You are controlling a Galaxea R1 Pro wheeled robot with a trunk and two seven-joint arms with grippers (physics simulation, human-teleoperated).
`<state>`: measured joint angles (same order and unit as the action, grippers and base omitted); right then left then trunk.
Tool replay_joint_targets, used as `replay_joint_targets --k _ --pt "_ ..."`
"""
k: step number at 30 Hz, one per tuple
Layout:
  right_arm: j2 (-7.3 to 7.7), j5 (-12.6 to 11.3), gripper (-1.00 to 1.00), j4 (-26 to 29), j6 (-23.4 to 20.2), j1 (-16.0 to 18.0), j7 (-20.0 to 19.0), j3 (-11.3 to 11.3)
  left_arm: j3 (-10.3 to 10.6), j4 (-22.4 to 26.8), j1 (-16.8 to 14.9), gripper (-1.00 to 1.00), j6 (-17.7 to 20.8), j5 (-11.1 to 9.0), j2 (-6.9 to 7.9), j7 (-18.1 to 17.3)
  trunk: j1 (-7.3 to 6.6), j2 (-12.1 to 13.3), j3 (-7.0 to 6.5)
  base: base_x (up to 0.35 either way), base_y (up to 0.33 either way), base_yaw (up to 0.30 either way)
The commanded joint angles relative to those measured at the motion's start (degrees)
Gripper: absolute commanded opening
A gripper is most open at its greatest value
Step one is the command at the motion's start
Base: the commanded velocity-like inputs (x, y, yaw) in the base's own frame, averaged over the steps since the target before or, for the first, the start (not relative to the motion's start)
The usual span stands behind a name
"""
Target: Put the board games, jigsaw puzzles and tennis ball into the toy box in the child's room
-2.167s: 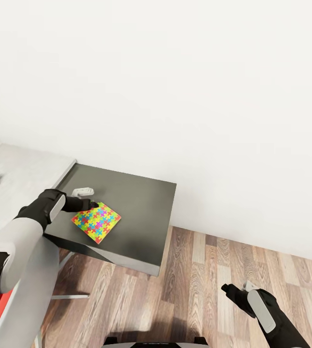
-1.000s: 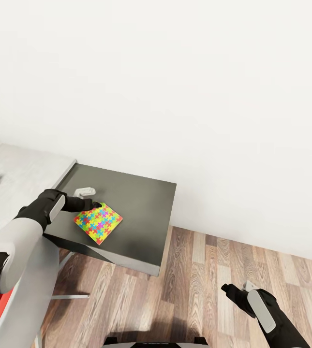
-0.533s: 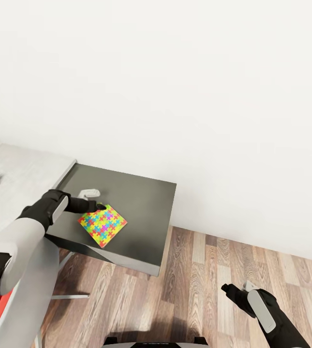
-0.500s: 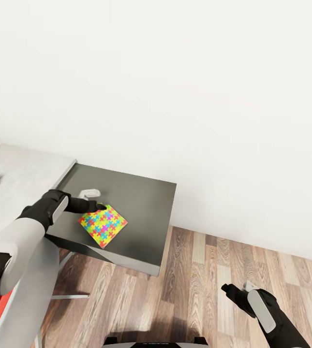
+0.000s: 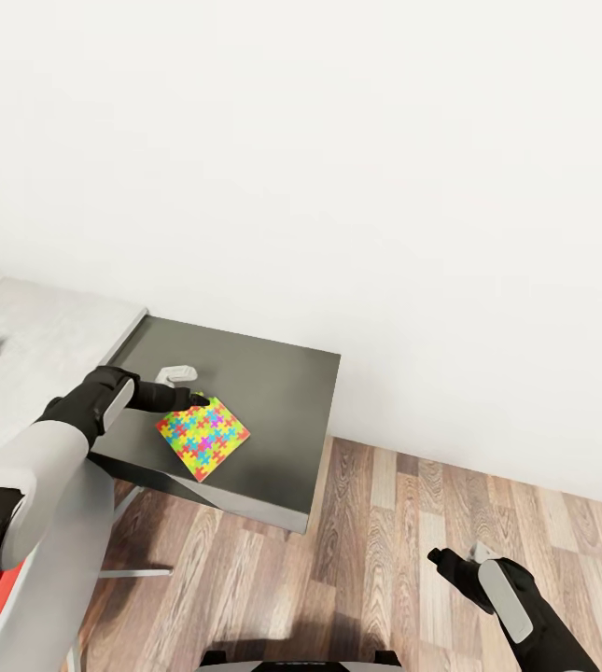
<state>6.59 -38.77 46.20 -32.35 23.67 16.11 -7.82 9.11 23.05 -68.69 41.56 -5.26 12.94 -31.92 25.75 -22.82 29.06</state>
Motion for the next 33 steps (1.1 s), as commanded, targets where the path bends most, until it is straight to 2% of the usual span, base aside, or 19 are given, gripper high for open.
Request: replay_joint_targets --k 1,8,15,25,33 --pt "0.00 -0.61 1.00 0.11 -0.20 0.03 0.51 0.00 0.38 0.06 -0.04 1.00 0.36 -0.54 0.07 0.08 0.03 -0.10 0.09 0.000 0.000 0.000" --pt "0.00 -0.61 1.00 0.11 -0.25 0.00 0.51 0.00 0.38 0.06 -0.04 1.00 0.37 -0.54 0.07 -0.29 0.03 -0.10 0.09 0.000 0.000 0.000" --pt "0.00 -0.61 1.00 0.11 -0.26 0.01 0.51 0.00 0.44 0.06 -0.04 1.00 0.40 -0.54 0.07 -3.12 0.03 -0.10 0.09 0.000 0.000 0.000" --pt "0.00 -0.61 1.00 0.11 -0.26 0.02 0.51 0.00 0.53 0.06 0.00 1.00 0.45 -0.54 -0.01 -3.64 0.03 -0.10 0.09 0.000 0.000 0.000" --pt "0.00 -0.61 1.00 0.11 -0.25 -0.01 0.51 0.00 2.01 -0.19 0.46 1.00 0.47 -0.60 -0.10 -4.13 0.03 -0.10 0.09 0.000 0.000 0.000"
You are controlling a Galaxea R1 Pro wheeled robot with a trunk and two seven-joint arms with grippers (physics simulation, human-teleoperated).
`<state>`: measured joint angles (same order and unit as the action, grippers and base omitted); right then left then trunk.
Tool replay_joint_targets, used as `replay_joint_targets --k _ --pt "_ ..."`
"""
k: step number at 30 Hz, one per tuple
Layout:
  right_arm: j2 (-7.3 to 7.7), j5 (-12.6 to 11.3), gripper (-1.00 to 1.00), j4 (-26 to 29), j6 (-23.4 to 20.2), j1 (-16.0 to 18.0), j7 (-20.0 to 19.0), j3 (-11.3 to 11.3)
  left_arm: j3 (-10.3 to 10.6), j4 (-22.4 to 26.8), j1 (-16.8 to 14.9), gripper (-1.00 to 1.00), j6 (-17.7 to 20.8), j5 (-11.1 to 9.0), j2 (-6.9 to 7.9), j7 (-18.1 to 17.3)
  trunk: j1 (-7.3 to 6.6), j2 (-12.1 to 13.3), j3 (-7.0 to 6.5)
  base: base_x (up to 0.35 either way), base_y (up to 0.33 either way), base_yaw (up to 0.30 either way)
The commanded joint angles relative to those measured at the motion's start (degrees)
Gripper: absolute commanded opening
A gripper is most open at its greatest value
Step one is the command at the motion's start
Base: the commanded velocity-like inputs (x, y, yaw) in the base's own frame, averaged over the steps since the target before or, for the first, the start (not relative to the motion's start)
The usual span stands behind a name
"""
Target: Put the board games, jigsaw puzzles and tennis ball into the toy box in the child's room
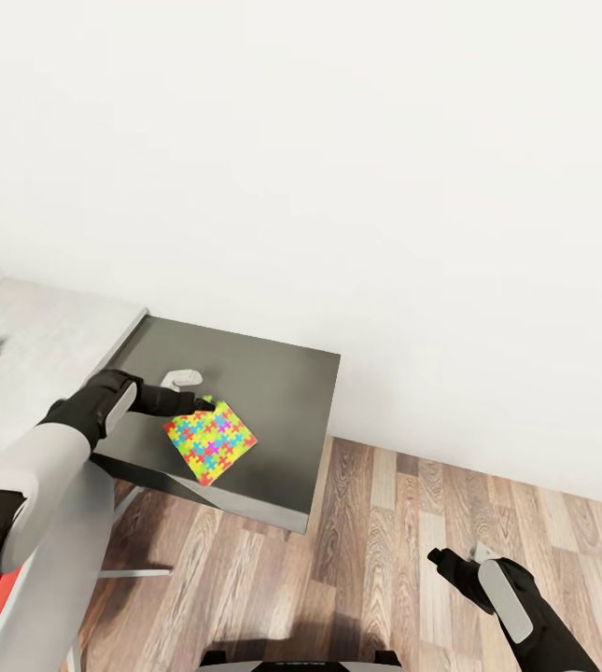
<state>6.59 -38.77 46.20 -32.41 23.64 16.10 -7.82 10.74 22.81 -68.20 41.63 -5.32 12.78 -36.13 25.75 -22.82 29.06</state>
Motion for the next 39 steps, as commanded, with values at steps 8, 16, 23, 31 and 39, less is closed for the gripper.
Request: replay_joint_targets --k 8,16,23,31,39 --pt "0.00 -0.65 1.00 0.11 -0.13 0.01 0.51 0.00 0.66 0.01 0.15 1.00 0.45 -0.42 0.05 -5.41 0.03 -0.10 0.09 0.000 0.000 0.000" --pt "-0.01 -0.66 1.00 0.11 -0.04 0.01 0.51 0.00 0.71 0.02 0.17 1.00 0.39 -0.39 0.09 -6.01 0.03 -0.10 0.09 0.000 0.000 0.000" --pt "-0.04 -0.56 1.00 0.11 0.10 0.01 0.60 0.00 0.84 0.04 0.17 1.00 0.28 -0.43 0.19 -6.02 0.03 -0.10 0.09 0.000 0.000 0.000" --pt "-1.05 -1.39 1.00 2.13 0.74 1.53 0.32 -1.60 1.07 1.09 -2.45 1.00 1.82 -0.14 1.88 -6.67 0.03 -0.10 0.09 0.000 0.000 0.000" --pt "-1.69 -1.56 1.00 1.97 3.31 1.58 0.22 -3.50 1.20 1.02 -5.05 1.00 1.87 0.03 1.73 -6.67 0.03 -0.10 0.09 0.000 0.000 0.000"
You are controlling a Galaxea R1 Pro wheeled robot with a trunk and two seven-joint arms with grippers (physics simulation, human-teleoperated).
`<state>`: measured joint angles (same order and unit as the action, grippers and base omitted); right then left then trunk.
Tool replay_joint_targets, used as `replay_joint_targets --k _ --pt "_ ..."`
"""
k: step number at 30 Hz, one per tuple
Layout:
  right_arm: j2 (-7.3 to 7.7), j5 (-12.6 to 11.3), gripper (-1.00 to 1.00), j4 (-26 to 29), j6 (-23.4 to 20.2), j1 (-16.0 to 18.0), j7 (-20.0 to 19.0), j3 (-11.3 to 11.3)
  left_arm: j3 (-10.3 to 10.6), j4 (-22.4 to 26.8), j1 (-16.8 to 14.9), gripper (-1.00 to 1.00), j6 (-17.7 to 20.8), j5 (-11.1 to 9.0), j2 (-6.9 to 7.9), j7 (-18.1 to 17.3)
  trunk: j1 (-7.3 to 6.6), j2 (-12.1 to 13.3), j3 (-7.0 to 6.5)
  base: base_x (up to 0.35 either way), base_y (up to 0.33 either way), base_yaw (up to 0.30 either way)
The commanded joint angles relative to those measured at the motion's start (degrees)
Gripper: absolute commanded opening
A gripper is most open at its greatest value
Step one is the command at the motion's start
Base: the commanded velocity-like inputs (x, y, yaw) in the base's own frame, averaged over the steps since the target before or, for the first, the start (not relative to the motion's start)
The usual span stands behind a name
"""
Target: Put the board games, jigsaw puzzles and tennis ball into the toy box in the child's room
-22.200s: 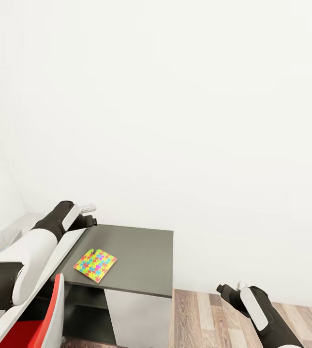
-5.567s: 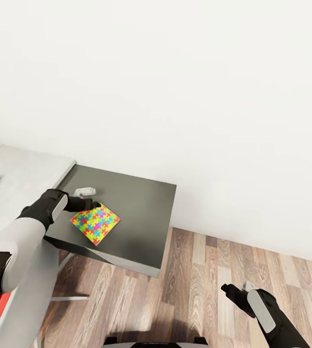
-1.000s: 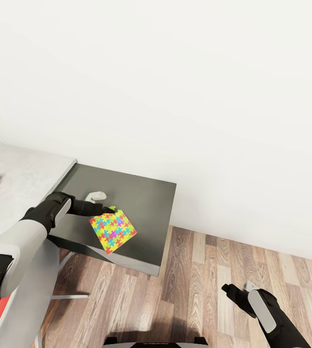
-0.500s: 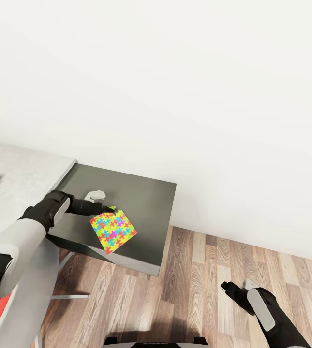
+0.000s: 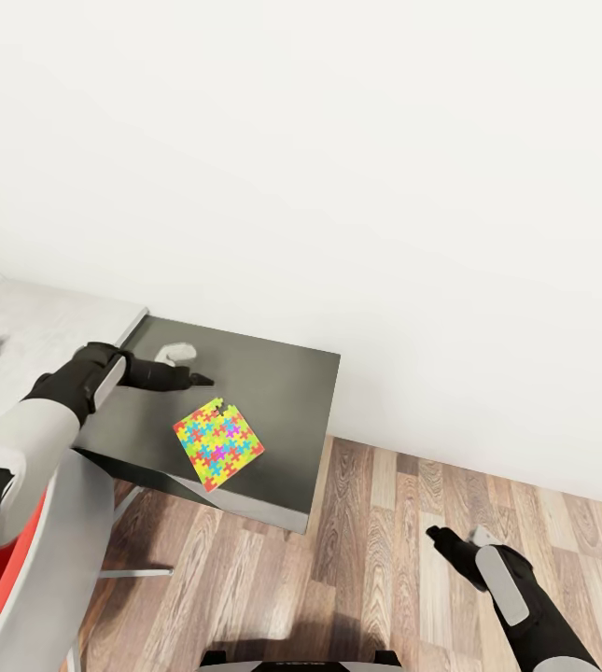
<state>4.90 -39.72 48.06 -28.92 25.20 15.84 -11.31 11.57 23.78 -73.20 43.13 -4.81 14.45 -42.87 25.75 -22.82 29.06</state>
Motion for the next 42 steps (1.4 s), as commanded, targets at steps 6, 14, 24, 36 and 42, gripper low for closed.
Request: replay_joint_targets --k 6,14,24,36,42 --pt "-0.05 -0.62 1.00 0.11 0.66 0.02 0.46 -0.17 0.38 0.04 -0.56 1.00 0.38 -0.46 0.06 0.10 0.03 -0.10 0.09 0.000 0.000 0.000" --pt "0.01 -0.65 1.00 0.10 0.71 0.02 0.46 -0.20 0.38 -0.01 -0.54 1.00 1.05 -0.51 -0.18 0.61 0.03 -0.10 0.09 0.000 0.000 0.000" --pt "0.23 -0.71 1.00 0.10 0.64 0.02 0.43 -0.23 0.35 -1.34 -0.40 1.00 3.84 0.32 -1.12 1.87 0.03 -0.10 0.09 0.000 0.000 0.000" --pt "0.15 -0.71 1.00 0.10 0.54 0.06 0.47 -0.29 0.28 -5.01 -0.37 1.00 4.06 1.67 -2.76 5.08 0.03 -0.10 0.09 0.000 0.000 0.000" --pt "0.19 -0.71 1.00 0.10 0.54 0.10 0.47 -0.29 0.35 -5.43 -0.26 1.00 4.07 1.73 -2.91 5.51 0.03 -0.10 0.09 0.000 0.000 0.000"
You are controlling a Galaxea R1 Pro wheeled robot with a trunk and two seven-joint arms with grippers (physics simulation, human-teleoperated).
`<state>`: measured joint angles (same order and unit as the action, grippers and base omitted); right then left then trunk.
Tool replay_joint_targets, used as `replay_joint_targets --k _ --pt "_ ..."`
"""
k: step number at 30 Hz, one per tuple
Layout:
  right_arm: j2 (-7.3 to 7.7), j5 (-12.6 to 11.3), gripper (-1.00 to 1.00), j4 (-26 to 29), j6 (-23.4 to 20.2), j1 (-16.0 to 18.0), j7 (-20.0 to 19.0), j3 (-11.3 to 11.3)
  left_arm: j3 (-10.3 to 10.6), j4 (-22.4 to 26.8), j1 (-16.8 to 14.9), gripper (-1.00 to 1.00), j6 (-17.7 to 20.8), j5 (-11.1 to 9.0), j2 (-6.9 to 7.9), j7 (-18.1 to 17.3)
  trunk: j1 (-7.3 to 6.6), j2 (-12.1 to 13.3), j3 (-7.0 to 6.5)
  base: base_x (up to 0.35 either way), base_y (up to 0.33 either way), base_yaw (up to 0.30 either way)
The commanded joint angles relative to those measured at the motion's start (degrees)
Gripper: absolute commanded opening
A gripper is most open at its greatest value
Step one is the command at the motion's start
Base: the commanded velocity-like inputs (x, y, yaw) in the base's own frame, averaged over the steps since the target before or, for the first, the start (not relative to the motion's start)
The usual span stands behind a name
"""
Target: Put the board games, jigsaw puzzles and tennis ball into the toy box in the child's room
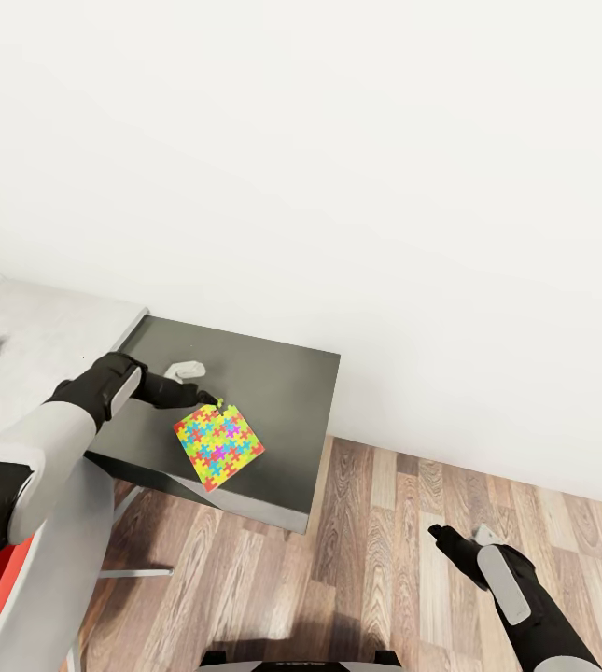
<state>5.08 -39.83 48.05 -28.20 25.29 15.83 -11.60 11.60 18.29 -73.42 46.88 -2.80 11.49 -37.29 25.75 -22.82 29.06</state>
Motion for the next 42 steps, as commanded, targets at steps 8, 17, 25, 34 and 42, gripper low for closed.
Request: replay_joint_targets --k 8,17,25,34,42 --pt "0.02 -0.60 1.00 0.13 -0.19 0.02 0.44 0.00 0.35 -0.16 0.36 1.00 0.21 -0.27 0.03 -0.16 0.03 -0.10 0.09 0.000 0.000 0.000" --pt "0.05 -0.60 1.00 0.12 -0.19 0.02 0.43 0.00 0.35 -0.43 0.72 1.00 -0.01 -0.34 0.16 -1.06 0.03 -0.10 0.09 0.000 0.000 0.000" --pt "0.10 -0.60 1.00 0.12 -0.19 0.02 0.43 0.00 0.35 -0.44 1.02 1.00 -0.14 -0.33 0.14 -3.16 0.03 -0.10 0.09 0.000 0.000 0.000" --pt "0.06 -0.60 1.00 0.12 -0.19 0.02 0.43 0.00 0.41 -0.45 1.38 1.00 -0.19 -0.27 0.11 -4.67 0.03 -0.10 0.09 0.000 -0.028 0.000" --pt "0.02 -0.60 1.00 0.12 -0.19 0.02 0.43 0.00 0.41 -0.44 1.41 1.00 -0.21 -0.27 0.16 -4.72 0.03 -0.10 0.09 -0.001 -0.034 0.000"
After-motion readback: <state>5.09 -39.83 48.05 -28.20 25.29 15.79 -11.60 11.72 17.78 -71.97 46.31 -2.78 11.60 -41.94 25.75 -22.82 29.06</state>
